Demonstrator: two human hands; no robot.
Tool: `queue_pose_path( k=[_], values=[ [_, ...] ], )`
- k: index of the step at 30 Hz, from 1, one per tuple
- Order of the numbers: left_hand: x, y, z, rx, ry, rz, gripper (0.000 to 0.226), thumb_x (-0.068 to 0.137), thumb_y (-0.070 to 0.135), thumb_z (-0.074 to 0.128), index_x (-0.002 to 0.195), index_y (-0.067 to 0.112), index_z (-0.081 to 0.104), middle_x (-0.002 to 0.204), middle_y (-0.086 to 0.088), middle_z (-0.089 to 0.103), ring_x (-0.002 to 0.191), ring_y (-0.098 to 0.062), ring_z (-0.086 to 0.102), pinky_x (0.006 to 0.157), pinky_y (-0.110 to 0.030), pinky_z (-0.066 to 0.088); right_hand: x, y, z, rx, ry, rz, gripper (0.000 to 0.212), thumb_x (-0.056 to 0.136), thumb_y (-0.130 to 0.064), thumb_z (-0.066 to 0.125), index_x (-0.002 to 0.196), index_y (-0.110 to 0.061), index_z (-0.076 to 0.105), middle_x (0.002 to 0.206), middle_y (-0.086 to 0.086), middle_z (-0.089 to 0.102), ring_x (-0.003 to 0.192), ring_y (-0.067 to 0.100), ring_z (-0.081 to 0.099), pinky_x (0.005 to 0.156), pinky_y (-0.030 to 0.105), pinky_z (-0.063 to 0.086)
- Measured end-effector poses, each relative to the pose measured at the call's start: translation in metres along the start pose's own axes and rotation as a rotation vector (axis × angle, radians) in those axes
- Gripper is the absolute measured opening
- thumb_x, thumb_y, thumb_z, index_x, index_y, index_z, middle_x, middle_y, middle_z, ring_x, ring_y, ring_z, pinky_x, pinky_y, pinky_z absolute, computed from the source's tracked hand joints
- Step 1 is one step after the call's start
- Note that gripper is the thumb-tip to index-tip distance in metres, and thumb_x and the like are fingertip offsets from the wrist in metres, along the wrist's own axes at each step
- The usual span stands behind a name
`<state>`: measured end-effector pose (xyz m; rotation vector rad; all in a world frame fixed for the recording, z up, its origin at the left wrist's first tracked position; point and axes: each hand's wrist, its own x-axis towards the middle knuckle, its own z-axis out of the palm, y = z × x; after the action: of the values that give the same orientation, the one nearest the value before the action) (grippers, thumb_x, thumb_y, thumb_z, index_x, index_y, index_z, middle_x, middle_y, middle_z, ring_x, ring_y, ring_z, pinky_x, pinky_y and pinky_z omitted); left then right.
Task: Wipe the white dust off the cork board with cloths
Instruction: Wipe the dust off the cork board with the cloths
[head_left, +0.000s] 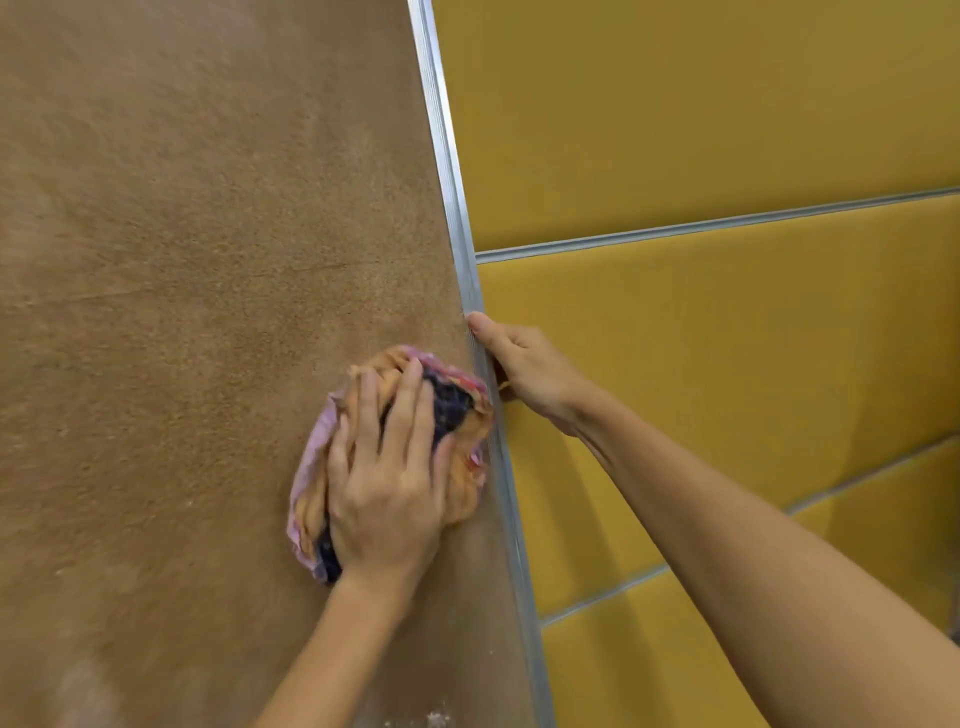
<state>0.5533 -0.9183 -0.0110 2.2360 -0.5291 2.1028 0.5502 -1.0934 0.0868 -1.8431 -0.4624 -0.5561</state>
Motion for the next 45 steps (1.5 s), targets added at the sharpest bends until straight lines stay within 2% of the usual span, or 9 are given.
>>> queue_pose_path(
  k=[3, 7, 10, 14, 19, 28, 34, 39, 45],
  values=[
    [-0.048, 0.009, -0.004, -0.050, -0.071, 0.180, 0.050, 0.103, 0.032, 0.055, 0.145, 0.008, 0.055, 0.157, -0.005, 0.045, 0.151, -0.030, 0.034, 0.117, -0.044, 0.033, -0.004, -0.007, -0.003, 0.003, -0.035, 0.001, 0.098, 0.084, -0.084, 0.044, 0.099, 0.012, 0.056, 0.082, 0.015, 0.053, 0.078, 0.021, 0.050, 0.071, 0.037, 0.041],
    [0.003, -0.001, -0.007, -0.058, -0.037, 0.112, 0.048, 0.104, 0.031, 0.052, 0.147, 0.008, 0.054, 0.160, -0.006, 0.041, 0.151, -0.030, 0.034, 0.121, -0.048, 0.028, -0.005, -0.002, -0.007, 0.057, -0.047, 0.048, 0.057, 0.104, -0.056, 0.042, 0.073, -0.014, 0.064, 0.069, 0.002, 0.051, 0.072, 0.021, 0.046, 0.071, 0.036, 0.042],
    [0.054, 0.004, -0.005, -0.108, -0.016, 0.014, 0.050, 0.105, 0.030, 0.049, 0.151, 0.010, 0.048, 0.163, -0.003, 0.036, 0.155, -0.029, 0.025, 0.123, -0.048, 0.020, -0.009, 0.005, -0.007, 0.121, -0.054, 0.064, 0.043, 0.108, -0.049, 0.037, 0.095, -0.027, 0.073, 0.081, -0.006, 0.071, 0.076, 0.009, 0.061, 0.076, 0.030, 0.050],
    [0.045, 0.010, 0.002, -0.105, 0.000, 0.087, 0.048, 0.103, 0.026, 0.055, 0.148, 0.012, 0.052, 0.161, 0.001, 0.041, 0.153, -0.032, 0.029, 0.125, -0.046, 0.020, -0.011, 0.008, -0.007, 0.221, -0.036, 0.121, 0.043, 0.111, -0.037, 0.036, 0.116, -0.015, 0.073, 0.099, 0.001, 0.077, 0.086, 0.009, 0.071, 0.076, 0.028, 0.056],
    [-0.024, 0.017, -0.003, -0.111, -0.105, 0.261, 0.050, 0.098, 0.028, 0.062, 0.144, 0.010, 0.057, 0.160, -0.001, 0.042, 0.152, -0.032, 0.032, 0.124, -0.048, 0.026, -0.020, 0.000, -0.003, 0.198, -0.010, 0.146, 0.054, 0.111, -0.044, 0.027, 0.077, -0.026, 0.066, 0.058, -0.020, 0.064, 0.058, -0.007, 0.059, 0.082, 0.028, 0.047],
    [0.074, 0.043, 0.005, -0.112, -0.043, -0.191, 0.048, 0.107, 0.035, 0.042, 0.152, 0.018, 0.047, 0.165, 0.001, 0.034, 0.155, -0.029, 0.024, 0.118, -0.047, 0.024, -0.040, 0.009, 0.018, 0.095, 0.376, 0.036, 0.050, 0.103, -0.061, 0.031, 0.117, -0.030, 0.068, 0.116, -0.007, 0.069, 0.108, 0.013, 0.065, 0.103, 0.049, 0.050],
    [0.004, 0.035, -0.008, 0.045, -0.079, 0.020, 0.046, 0.111, 0.034, 0.029, 0.130, 0.022, 0.068, 0.134, -0.001, 0.065, 0.112, -0.024, 0.049, 0.072, -0.041, 0.043, -0.101, 0.030, 0.073, -0.164, 0.773, -0.155, 0.032, 0.099, -0.041, 0.042, 0.124, -0.024, 0.052, 0.119, -0.013, 0.043, 0.115, 0.009, 0.046, 0.103, 0.035, 0.042],
    [0.023, 0.019, -0.013, 0.090, -0.071, 0.074, 0.045, 0.106, 0.047, 0.036, 0.128, 0.026, 0.069, 0.120, -0.004, 0.060, 0.091, -0.025, 0.047, 0.064, -0.039, 0.037, -0.127, 0.039, 0.107, -0.075, 0.675, -0.185, 0.044, 0.102, -0.039, 0.035, 0.143, -0.029, 0.048, 0.144, -0.017, 0.049, 0.137, 0.004, 0.045, 0.111, 0.033, 0.039],
    [0.065, -0.036, -0.040, -0.151, 0.014, -0.092, 0.040, 0.105, 0.036, 0.044, 0.134, 0.023, 0.067, 0.112, -0.004, 0.062, 0.092, -0.024, 0.046, 0.073, -0.032, 0.022, -0.095, 0.043, 0.108, -0.326, 0.522, -0.161, 0.077, 0.099, -0.062, 0.031, 0.162, -0.030, 0.001, 0.169, -0.017, -0.008, 0.155, 0.005, -0.012, 0.129, 0.046, 0.003]
  ],
)
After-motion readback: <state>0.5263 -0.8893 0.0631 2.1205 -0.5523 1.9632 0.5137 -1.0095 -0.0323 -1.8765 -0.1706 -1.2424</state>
